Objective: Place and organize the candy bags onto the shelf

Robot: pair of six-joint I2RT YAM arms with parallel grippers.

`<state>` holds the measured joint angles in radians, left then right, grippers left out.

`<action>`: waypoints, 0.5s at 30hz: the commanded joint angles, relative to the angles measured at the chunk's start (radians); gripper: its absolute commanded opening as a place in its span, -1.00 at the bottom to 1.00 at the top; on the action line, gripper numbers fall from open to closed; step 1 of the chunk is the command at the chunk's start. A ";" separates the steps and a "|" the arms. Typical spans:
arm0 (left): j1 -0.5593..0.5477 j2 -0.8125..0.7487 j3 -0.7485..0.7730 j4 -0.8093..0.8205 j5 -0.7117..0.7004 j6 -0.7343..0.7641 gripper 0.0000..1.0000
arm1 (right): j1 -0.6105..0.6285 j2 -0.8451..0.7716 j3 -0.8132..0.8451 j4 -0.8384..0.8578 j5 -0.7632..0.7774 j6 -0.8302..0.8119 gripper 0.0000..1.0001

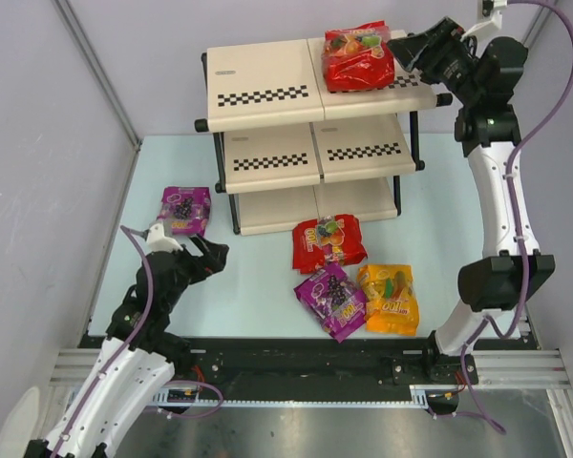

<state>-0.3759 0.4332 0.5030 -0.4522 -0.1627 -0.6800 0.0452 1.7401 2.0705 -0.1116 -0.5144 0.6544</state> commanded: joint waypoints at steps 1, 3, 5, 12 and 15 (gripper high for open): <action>-0.052 0.019 -0.026 0.122 0.054 0.030 0.99 | 0.002 -0.207 -0.142 0.055 0.136 -0.082 0.81; -0.105 0.038 -0.044 0.174 -0.022 0.025 0.99 | 0.004 -0.353 -0.301 0.101 0.256 -0.113 0.88; -0.211 0.091 -0.052 0.228 -0.084 0.002 1.00 | 0.005 -0.448 -0.401 0.170 0.384 -0.136 0.95; -0.483 0.449 -0.073 0.515 -0.261 -0.137 1.00 | 0.051 -0.782 -0.677 0.049 0.491 -0.170 0.96; -0.535 0.599 -0.028 0.602 -0.317 -0.202 1.00 | 0.134 -0.916 -0.766 -0.058 0.574 -0.188 0.96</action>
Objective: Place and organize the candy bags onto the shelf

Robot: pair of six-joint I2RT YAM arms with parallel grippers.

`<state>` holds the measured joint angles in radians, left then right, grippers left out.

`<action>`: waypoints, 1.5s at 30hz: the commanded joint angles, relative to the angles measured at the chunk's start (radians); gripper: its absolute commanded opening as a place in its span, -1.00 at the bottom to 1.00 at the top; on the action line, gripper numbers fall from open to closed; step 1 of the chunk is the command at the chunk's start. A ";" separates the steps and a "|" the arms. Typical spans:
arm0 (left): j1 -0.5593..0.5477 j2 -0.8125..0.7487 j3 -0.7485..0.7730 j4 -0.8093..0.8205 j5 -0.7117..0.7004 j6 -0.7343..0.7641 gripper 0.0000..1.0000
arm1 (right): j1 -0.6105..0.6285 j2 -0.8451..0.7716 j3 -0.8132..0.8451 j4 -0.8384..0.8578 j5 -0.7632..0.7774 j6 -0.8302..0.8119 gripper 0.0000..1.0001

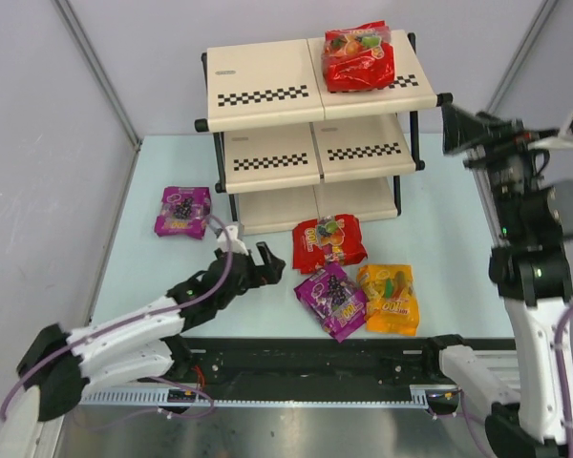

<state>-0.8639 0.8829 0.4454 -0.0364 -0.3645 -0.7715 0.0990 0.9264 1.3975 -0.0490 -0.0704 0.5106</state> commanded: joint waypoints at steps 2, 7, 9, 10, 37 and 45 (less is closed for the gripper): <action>-0.052 0.295 0.100 0.211 -0.135 -0.138 0.99 | 0.129 -0.191 -0.144 -0.191 0.156 -0.047 0.96; -0.052 0.560 0.245 0.294 -0.108 -0.163 0.99 | 0.168 -0.331 -0.210 -0.288 0.159 -0.040 0.96; -0.052 0.605 0.282 0.346 -0.088 -0.172 0.99 | 0.168 -0.359 -0.219 -0.331 0.153 -0.056 0.96; -0.052 0.619 0.289 0.357 -0.088 -0.176 1.00 | 0.168 -0.365 -0.221 -0.344 0.150 -0.064 0.96; -0.055 0.784 0.458 0.207 -0.013 -0.037 -1.00 | 0.168 -0.434 -0.281 -0.445 0.141 -0.133 0.96; -0.064 0.389 0.414 0.106 0.111 0.260 -1.00 | 0.166 -0.449 -0.302 -0.456 0.029 -0.167 0.95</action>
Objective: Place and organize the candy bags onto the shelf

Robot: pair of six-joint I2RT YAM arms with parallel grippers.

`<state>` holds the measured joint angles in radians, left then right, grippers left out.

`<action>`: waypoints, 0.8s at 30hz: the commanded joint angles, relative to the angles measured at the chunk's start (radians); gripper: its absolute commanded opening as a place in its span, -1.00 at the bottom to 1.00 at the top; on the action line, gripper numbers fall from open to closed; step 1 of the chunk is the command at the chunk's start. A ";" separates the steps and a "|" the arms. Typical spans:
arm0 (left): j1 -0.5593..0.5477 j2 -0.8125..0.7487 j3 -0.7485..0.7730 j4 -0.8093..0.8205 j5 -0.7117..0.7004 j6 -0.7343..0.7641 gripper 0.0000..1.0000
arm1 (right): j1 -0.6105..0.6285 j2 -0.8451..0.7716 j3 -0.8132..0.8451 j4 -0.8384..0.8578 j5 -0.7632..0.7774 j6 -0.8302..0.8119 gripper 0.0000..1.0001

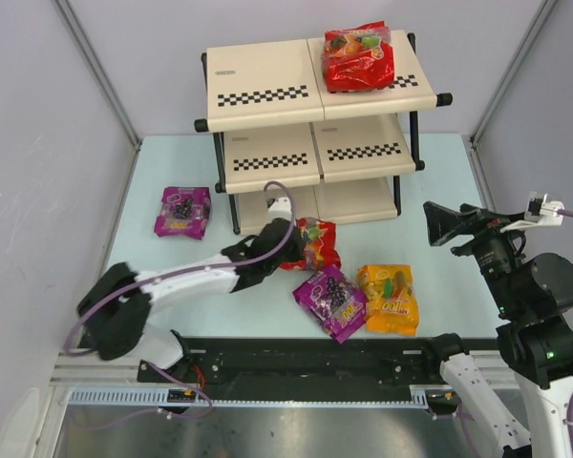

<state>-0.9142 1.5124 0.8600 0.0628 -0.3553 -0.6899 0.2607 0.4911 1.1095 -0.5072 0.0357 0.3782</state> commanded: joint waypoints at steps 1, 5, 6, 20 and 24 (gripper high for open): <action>-0.015 -0.291 -0.010 -0.018 0.125 0.226 -1.00 | 0.005 -0.014 -0.020 0.004 -0.107 -0.036 0.95; -0.018 -0.510 -0.055 -0.135 0.185 0.295 -0.99 | 0.003 -0.006 -0.053 0.024 -0.204 -0.042 0.94; -0.018 -0.593 -0.073 -0.165 0.206 0.308 -0.99 | 0.003 0.001 -0.060 0.029 -0.229 -0.045 0.94; -0.018 -0.648 -0.102 -0.544 0.021 0.284 0.23 | 0.101 0.055 -0.177 0.069 -0.404 -0.096 0.89; -0.018 -0.636 -0.061 -0.620 -0.184 0.139 0.71 | 0.234 0.073 -0.207 0.045 -0.346 -0.131 0.90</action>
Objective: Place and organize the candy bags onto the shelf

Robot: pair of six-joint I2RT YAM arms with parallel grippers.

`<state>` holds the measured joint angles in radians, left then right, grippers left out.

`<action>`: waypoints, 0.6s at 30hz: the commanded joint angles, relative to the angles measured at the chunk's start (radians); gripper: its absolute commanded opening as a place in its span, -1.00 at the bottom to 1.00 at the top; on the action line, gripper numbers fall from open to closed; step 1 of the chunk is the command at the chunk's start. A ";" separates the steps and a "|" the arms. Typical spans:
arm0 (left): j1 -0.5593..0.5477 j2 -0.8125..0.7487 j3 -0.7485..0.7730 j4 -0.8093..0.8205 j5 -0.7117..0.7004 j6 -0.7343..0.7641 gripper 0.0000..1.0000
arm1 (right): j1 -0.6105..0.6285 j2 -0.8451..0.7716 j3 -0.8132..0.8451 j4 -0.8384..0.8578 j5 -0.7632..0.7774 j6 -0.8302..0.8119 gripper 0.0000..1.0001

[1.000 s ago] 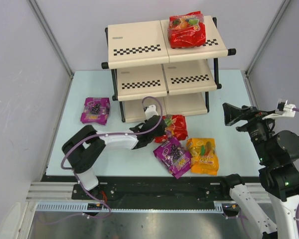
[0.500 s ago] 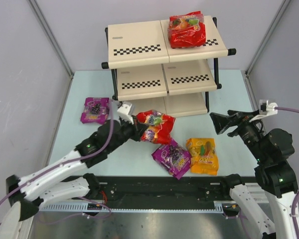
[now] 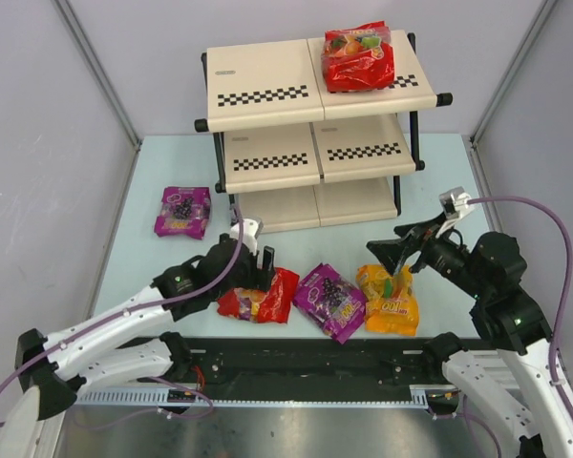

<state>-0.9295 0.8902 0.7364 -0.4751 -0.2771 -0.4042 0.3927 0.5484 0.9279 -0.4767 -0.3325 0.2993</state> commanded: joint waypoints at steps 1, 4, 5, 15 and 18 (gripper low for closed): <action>-0.003 -0.034 0.054 -0.077 -0.283 -0.197 0.74 | 0.132 0.022 -0.037 0.018 0.042 -0.066 0.90; -0.003 -0.155 -0.014 -0.051 -0.321 -0.331 0.79 | 0.260 0.060 -0.084 0.050 0.099 -0.097 0.90; -0.003 -0.195 -0.040 -0.040 -0.318 -0.369 0.81 | 0.303 0.077 -0.096 0.062 0.116 -0.107 0.91; -0.137 -0.454 -0.279 -0.065 -0.349 -0.674 0.99 | 0.670 0.577 -0.124 0.427 0.354 -0.296 0.99; -0.155 -0.465 -0.256 -0.106 -0.369 -0.683 0.99 | 0.566 0.697 -0.126 0.581 0.171 -0.293 0.99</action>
<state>-1.0618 0.4488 0.4480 -0.5545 -0.5797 -0.9962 1.0527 1.1713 0.7975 -0.1772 -0.0460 0.0578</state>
